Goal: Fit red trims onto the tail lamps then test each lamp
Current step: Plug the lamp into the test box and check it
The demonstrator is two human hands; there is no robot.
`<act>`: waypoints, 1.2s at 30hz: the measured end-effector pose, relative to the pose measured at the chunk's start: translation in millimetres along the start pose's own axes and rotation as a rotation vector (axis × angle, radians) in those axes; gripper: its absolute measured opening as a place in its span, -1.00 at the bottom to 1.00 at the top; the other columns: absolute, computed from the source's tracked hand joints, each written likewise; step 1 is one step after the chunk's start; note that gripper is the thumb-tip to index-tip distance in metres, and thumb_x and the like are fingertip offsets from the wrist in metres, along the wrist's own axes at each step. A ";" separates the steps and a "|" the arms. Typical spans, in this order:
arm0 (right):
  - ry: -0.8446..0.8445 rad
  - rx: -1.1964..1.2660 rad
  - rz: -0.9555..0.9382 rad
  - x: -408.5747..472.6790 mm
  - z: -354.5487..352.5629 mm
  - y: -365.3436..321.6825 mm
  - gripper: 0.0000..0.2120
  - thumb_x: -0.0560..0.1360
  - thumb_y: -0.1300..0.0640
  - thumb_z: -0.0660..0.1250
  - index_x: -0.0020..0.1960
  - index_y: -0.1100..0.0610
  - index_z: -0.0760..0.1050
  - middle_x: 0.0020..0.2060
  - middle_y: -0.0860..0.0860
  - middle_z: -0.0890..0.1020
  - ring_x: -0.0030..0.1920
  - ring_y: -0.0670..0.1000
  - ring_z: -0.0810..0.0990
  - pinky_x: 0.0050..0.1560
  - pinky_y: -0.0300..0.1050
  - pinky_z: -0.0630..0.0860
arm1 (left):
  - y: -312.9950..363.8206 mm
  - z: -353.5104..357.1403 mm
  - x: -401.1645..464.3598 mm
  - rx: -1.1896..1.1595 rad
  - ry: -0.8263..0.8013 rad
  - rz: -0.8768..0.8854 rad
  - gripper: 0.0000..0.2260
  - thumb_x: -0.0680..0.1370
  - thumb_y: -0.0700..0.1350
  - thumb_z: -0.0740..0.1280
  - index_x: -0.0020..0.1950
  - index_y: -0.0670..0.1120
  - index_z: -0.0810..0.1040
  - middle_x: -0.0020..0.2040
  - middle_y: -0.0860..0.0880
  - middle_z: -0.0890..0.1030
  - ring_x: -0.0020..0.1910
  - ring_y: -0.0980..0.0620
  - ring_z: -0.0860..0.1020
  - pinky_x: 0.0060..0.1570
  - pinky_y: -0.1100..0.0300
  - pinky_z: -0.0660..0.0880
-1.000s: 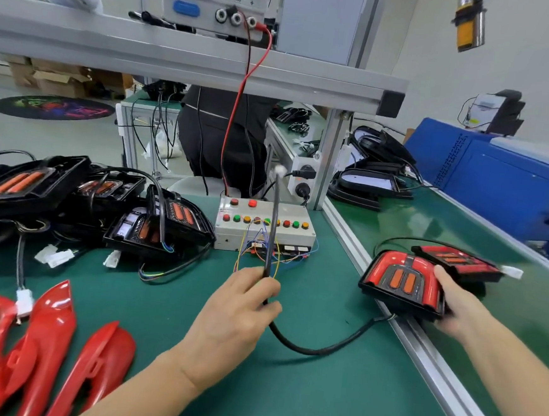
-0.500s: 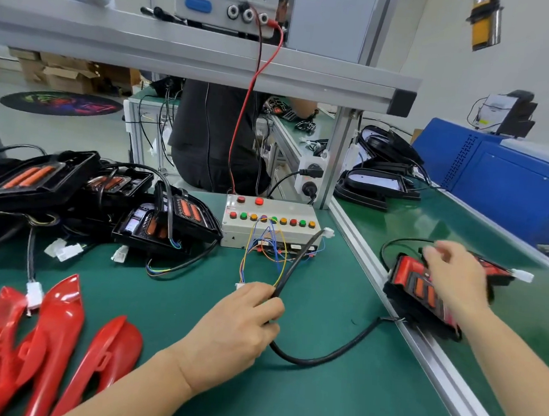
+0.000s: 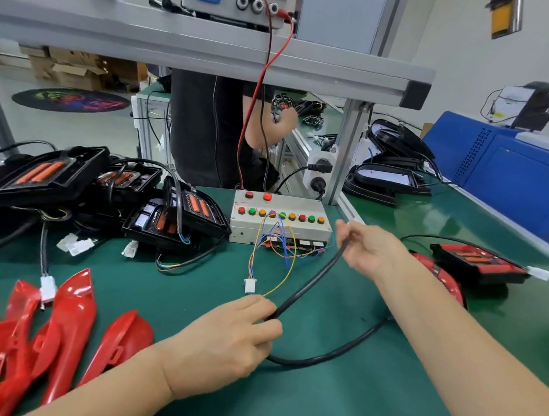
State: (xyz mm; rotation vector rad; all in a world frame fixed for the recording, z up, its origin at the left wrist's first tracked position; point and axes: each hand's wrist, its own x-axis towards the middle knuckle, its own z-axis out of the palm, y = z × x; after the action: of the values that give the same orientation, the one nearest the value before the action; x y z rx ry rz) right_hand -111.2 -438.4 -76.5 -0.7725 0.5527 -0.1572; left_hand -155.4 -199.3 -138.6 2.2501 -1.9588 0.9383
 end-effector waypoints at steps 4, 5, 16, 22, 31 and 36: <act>-0.018 -0.168 -0.123 -9.4 -8.2 1.6 -0.83 0.66 0.27 0.08 -0.11 0.18 0.34 -0.36 0.04 0.39 -0.64 -0.15 0.24 -0.65 -0.36 0.18 | -8.0 -1.7 -7.1 -0.006 -0.121 -0.018 -0.74 0.46 -0.22 0.20 -0.38 0.00 0.55 -0.29 0.11 0.49 -0.17 0.00 0.57 -0.08 0.20 0.48; -0.011 -0.209 -0.153 -11.9 -12.4 4.1 -0.86 0.65 0.24 0.11 -0.07 0.16 0.37 -0.38 0.02 0.40 -0.62 -0.15 0.22 -0.63 -0.36 0.16 | -9.4 -3.3 -7.0 -0.006 -0.152 -0.033 -0.80 0.38 -0.22 0.25 -0.34 0.04 0.58 -0.26 0.16 0.53 -0.08 0.01 0.59 -0.01 0.19 0.44; -0.088 -0.626 -0.634 -34.5 -47.8 50.2 -0.65 0.64 0.04 0.18 -0.30 -0.13 0.48 -0.45 -0.14 0.25 -0.48 -0.16 0.13 -0.52 -0.39 0.10 | -64.9 11.7 9.7 -0.532 -0.044 -0.738 -0.53 0.32 -0.47 0.19 -0.06 0.01 0.68 0.05 0.21 0.61 0.09 0.02 0.46 0.17 0.09 0.38; -0.035 -0.519 -0.794 -30.1 -46.7 67.8 -0.81 0.64 0.03 0.19 0.00 -0.03 0.58 -0.46 -0.19 0.22 -0.44 -0.15 0.14 -0.47 -0.36 0.15 | -68.2 56.5 16.3 -0.123 -0.505 -0.476 -0.39 0.48 -0.34 0.13 0.44 0.17 0.30 0.46 0.20 0.27 0.25 0.03 0.35 0.11 0.19 0.26; -0.186 -0.810 -0.820 -32.2 -57.8 85.1 -0.78 0.61 -0.11 0.16 0.16 -0.12 0.52 -0.29 -0.33 0.53 -0.24 -0.29 0.46 -0.13 -0.42 0.38 | -75.4 46.9 17.5 -0.678 -0.128 -0.857 -0.86 0.53 -0.24 0.33 0.00 -0.10 0.67 -0.10 -0.06 0.66 -0.10 -0.05 0.58 -0.04 0.13 0.46; -0.277 -0.908 -0.729 -38.0 -48.3 91.1 -0.83 0.53 -0.12 0.24 -0.09 -0.05 0.52 -0.37 -0.21 0.43 -0.31 -0.14 0.34 -0.23 -0.29 0.31 | -70.0 36.8 28.4 -0.822 0.059 -0.907 -0.81 0.54 -0.25 0.34 0.04 -0.03 0.69 -0.34 0.10 0.41 -0.38 0.26 0.38 -0.29 0.42 0.28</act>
State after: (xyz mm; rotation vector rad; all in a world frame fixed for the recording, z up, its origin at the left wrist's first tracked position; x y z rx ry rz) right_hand -174.7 -390.8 -152.6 -1.8377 0.0207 -0.4782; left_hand -75.4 -223.9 -130.7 2.1072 -0.8030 0.0516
